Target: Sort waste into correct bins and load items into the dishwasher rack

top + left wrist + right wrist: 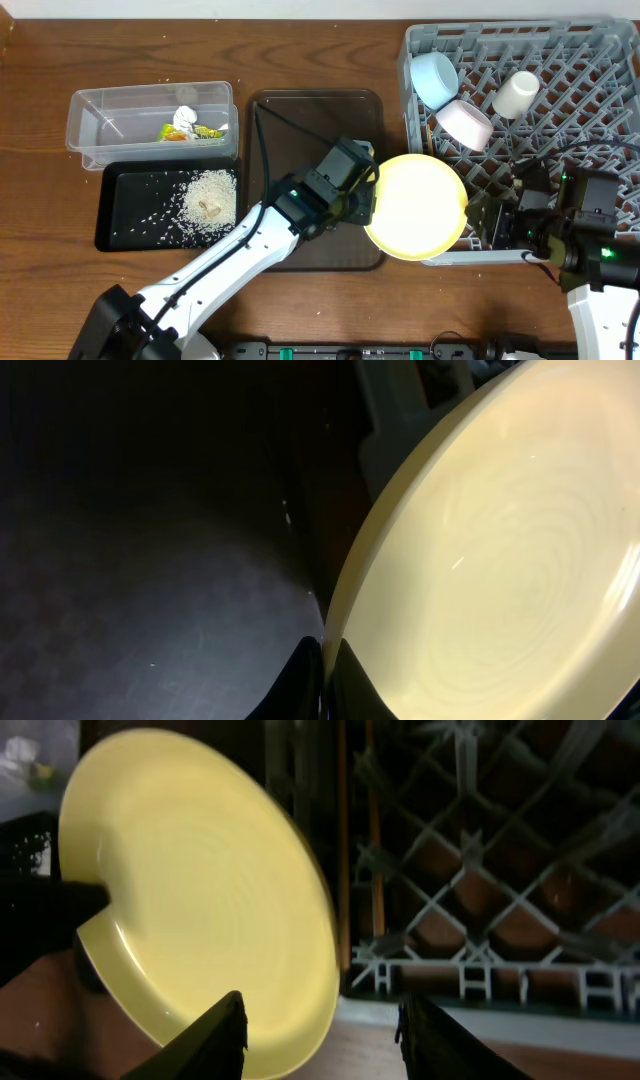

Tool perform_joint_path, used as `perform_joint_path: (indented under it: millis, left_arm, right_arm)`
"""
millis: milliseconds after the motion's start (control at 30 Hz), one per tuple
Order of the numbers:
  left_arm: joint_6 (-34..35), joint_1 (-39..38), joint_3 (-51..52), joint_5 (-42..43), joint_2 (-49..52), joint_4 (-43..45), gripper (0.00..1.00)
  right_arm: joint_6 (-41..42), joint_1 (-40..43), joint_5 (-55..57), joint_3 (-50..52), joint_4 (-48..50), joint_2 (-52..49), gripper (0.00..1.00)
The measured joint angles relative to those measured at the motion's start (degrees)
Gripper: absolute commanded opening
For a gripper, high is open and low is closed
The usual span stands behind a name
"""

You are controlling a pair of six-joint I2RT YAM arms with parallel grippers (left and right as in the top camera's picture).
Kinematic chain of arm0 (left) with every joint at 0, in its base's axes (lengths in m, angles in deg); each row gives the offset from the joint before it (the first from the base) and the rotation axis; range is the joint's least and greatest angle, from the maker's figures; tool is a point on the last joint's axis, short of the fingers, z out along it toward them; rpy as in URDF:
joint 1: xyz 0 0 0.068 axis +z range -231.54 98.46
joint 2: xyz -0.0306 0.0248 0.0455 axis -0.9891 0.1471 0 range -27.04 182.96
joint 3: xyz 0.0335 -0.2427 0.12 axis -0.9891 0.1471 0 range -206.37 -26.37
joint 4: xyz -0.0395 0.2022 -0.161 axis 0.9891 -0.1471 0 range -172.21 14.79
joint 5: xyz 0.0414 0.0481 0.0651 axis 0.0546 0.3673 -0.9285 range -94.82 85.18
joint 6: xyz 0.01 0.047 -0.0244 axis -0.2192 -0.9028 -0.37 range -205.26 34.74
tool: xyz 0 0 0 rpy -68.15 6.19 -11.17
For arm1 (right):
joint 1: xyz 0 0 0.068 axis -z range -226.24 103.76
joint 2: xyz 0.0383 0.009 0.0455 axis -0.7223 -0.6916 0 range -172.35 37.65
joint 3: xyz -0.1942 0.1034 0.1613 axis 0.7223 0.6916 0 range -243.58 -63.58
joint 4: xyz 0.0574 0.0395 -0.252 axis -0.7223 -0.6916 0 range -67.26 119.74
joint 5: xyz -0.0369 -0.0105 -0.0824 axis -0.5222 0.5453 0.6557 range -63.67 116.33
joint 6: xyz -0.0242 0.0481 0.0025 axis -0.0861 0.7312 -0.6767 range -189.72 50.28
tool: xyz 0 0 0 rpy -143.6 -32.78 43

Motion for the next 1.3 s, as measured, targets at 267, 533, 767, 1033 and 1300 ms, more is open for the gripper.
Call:
perform_joint_path:
  millis: [267,533,767,1033,1300]
  left_arm:
    - [0.0,0.4,0.0,4.5,-3.6,0.9,0.06]
    - [0.0,0.9,0.0,4.3,-5.9,0.7,0.06]
    - [0.0,0.9,0.0,4.0,-5.9,0.7,0.06]
    - [0.0,1.4,0.1,1.8,-5.9,0.5,0.16]
    - [0.0,2.8,0.1,0.8,-5.9,-3.5,0.43]
  right_arm:
    - [-0.2,0.0,-0.2,0.0,4.5,-6.4,0.43]
    - [-0.5,0.0,-5.8,-0.1,8.6,-10.8,0.26]
    - [-0.9,0.0,-11.0,-0.1,9.5,-10.9,0.11]
    - [-2.4,0.2,-11.7,-0.2,9.4,-10.9,0.01]
    - [-4.4,0.2,-10.3,-0.3,9.3,-11.0,0.01]
